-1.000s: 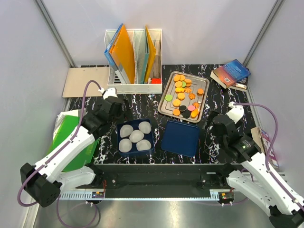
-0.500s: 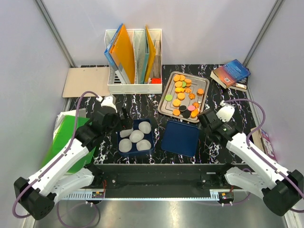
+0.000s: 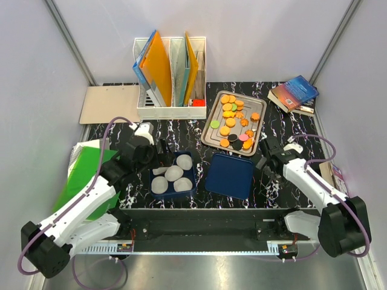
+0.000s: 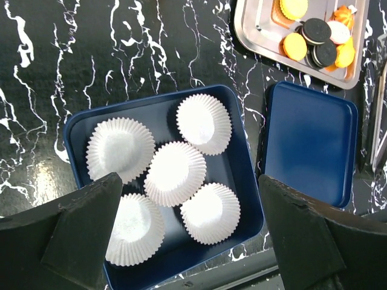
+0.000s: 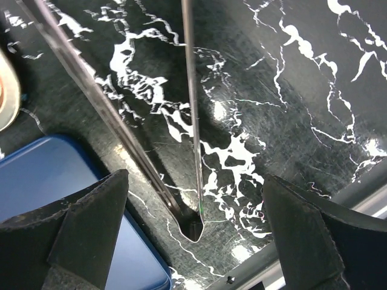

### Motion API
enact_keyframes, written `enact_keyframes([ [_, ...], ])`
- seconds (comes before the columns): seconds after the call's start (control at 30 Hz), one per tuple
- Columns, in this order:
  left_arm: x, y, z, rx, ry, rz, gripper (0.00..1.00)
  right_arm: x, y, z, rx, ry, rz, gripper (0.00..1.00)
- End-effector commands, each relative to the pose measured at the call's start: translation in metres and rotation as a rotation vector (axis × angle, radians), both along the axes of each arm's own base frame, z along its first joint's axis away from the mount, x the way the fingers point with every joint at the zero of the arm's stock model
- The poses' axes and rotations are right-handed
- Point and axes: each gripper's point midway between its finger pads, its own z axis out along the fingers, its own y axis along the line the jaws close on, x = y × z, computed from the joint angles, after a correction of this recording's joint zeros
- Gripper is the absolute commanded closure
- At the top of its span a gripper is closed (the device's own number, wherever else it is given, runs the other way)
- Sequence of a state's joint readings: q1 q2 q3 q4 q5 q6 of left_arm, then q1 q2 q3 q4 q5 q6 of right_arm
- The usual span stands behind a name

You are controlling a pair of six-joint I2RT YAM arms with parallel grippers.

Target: Pack the cookies

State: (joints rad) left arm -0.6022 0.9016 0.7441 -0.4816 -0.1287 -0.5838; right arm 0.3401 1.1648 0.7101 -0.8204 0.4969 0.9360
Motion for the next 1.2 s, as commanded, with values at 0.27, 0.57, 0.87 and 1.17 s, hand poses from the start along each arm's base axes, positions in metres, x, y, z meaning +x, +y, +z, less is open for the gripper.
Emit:
enact_keyframes([
  [0.27,0.000,-0.015,0.032,-0.089,-0.084,-0.068,0.01,0.023,0.004,0.005,0.046,-0.037,0.037,0.00],
  [0.57,0.001,-0.017,0.027,-0.091,-0.065,-0.071,0.01,0.033,0.006,-0.018,0.016,0.033,0.072,0.01],
  [0.87,0.000,-0.013,0.027,-0.082,-0.065,-0.056,0.01,0.041,-0.003,-0.041,0.060,0.139,0.049,0.00],
  [1.17,-0.001,-0.011,0.022,-0.068,-0.047,-0.048,0.01,0.042,-0.013,-0.050,0.086,0.194,0.034,0.05],
])
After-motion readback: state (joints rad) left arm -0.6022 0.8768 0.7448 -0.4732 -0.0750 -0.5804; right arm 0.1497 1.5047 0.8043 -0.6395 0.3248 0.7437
